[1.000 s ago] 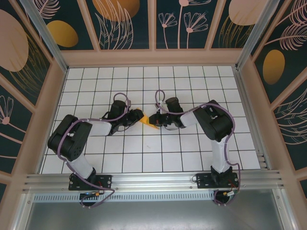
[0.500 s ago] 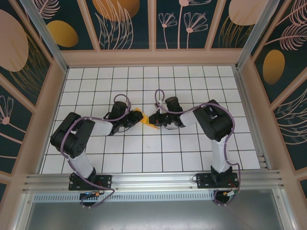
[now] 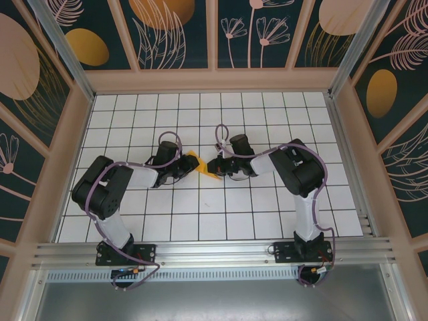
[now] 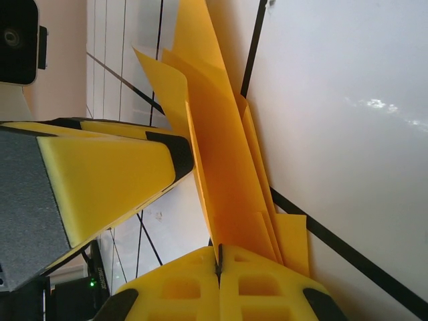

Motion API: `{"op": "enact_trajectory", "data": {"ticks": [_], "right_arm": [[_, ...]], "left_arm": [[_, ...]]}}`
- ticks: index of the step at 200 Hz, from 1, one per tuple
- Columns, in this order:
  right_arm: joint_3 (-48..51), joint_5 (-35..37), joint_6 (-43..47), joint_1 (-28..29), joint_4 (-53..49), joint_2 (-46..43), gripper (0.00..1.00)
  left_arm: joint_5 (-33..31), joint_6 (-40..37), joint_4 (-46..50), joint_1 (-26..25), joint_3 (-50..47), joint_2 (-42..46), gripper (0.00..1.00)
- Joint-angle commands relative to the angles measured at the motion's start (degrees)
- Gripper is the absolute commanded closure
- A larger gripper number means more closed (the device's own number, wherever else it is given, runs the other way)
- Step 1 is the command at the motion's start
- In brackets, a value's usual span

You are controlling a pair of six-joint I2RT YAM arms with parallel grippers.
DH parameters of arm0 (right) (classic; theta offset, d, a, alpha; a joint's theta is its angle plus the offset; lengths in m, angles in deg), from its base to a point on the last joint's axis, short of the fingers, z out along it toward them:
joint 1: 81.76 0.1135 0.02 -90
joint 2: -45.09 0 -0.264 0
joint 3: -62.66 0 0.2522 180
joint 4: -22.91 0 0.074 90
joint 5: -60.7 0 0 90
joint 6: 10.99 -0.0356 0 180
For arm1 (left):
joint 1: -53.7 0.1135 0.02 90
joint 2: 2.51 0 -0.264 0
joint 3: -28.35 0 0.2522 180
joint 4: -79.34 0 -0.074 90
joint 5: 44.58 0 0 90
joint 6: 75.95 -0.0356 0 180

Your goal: Fold a paper plane with a square sheet of paper (pick it up from the middle)

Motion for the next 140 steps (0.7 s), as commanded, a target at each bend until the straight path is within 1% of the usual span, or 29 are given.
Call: {"op": "enact_trajectory", "data": {"ticks": [1, 18, 62, 117, 140], "right_arm": [[-1.1, 1.0, 2.0, -0.4, -3.4, 2.0, 1.0], [-1.8, 0.5, 2.4, -0.4, -4.1, 1.2, 0.99], [-3.5, -0.4, 4.6, -0.7, -7.7, -2.1, 0.91], [-1.3, -1.7, 8.6, -1.6, -10.2, -6.0, 0.82], [-0.5, -2.2, 9.9, -1.6, -11.2, -6.8, 0.81]], "left_arm": [[-2.3, 0.5, 3.6, 0.1, 1.1, -1.1, 0.7], [-2.6, 0.7, 4.9, 0.1, 1.5, -1.3, 0.7], [-3.6, 1.0, 7.5, 0.0, 2.3, -1.3, 0.7], [-3.6, 1.2, 8.8, 0.1, 2.9, -2.0, 0.7], [-3.6, 1.1, 9.2, 0.1, 3.0, -1.9, 0.7]]}}
